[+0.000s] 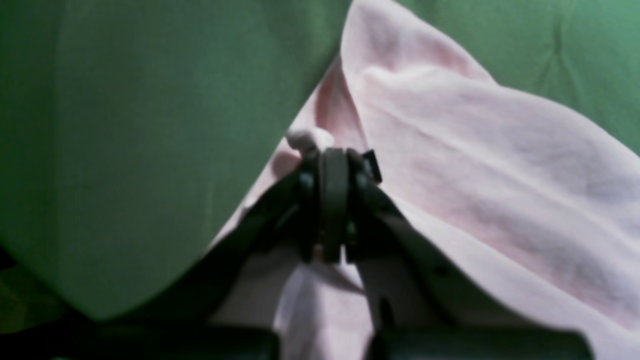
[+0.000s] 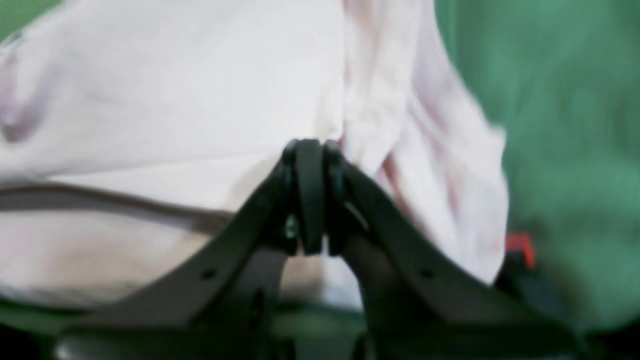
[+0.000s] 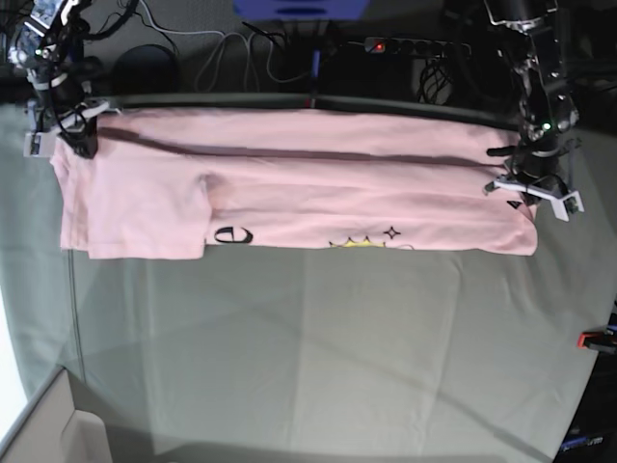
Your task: Layout the t-shirt on the table in an organized manner, then fold the t-shirt properly
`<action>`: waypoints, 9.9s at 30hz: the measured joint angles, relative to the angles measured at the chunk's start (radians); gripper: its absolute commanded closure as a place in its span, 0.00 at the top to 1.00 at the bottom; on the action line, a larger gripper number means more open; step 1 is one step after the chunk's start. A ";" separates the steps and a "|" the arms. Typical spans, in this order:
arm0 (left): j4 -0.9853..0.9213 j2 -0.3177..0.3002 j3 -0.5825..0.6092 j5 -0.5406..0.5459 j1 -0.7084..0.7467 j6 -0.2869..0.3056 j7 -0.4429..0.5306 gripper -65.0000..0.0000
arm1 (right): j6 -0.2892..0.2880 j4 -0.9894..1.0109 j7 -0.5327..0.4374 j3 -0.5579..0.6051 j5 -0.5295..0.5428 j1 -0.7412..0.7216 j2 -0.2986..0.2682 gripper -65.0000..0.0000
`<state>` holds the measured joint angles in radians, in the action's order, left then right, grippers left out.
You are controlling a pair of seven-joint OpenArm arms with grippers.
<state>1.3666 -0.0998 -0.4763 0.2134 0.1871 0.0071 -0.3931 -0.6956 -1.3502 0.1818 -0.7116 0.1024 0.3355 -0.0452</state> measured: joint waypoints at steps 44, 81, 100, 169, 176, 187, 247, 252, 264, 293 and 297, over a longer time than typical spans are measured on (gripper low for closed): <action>-0.030 0.031 -0.002 -0.001 -0.016 0.000 -0.010 0.20 | -0.003 0.158 0.160 0.074 -0.242 -0.391 -0.065 0.54; -0.030 0.033 -0.002 0.001 -0.021 -0.003 -0.005 0.65 | 0.000 -0.171 0.177 -0.032 -0.133 -0.146 0.034 0.00; -0.030 0.027 -0.003 0.001 -0.016 -0.003 -0.007 0.65 | 0.000 0.179 0.163 0.028 -0.260 -0.363 -0.066 0.46; -0.116 -0.056 0.003 0.006 -0.014 0.004 0.016 0.96 | 0.001 0.050 0.146 -0.040 -0.174 -0.160 -0.005 0.52; -0.184 -0.078 0.045 0.016 -0.030 0.112 0.080 0.60 | 0.001 0.050 0.146 -0.040 -0.173 -0.159 -0.005 0.52; -0.123 -0.070 0.032 -0.005 -0.003 0.259 0.049 0.00 | 0.001 0.050 0.147 -0.040 -0.174 -0.159 -0.007 0.52; 0.040 0.146 1.128 -0.377 -0.040 -0.194 0.088 0.66 | 0.001 0.048 0.149 -0.033 -0.177 -0.166 -0.008 0.52; 0.184 0.137 1.121 -0.384 -0.011 -0.196 0.086 0.66 | 0.001 0.048 0.149 -0.032 -0.177 -0.166 -0.008 0.52; 0.214 0.049 0.904 -0.380 0.038 -0.199 0.093 0.00 | 0.001 0.049 0.153 -0.032 -0.177 -0.169 -0.007 0.52; 0.412 -0.141 1.063 -0.025 -0.016 0.013 -0.143 0.00 | 0.000 0.045 0.165 -0.041 -0.180 -0.187 -0.002 0.52; 0.320 -0.139 0.921 -0.030 -0.022 0.014 -0.131 0.00 | 0.002 -0.034 0.164 -0.121 -0.181 -0.201 0.029 0.53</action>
<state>1.6867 -0.2386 0.4446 0.1833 0.1650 0.0212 -0.5240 -0.6933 -1.3846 0.3454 -0.8330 -0.0784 0.1349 -0.0162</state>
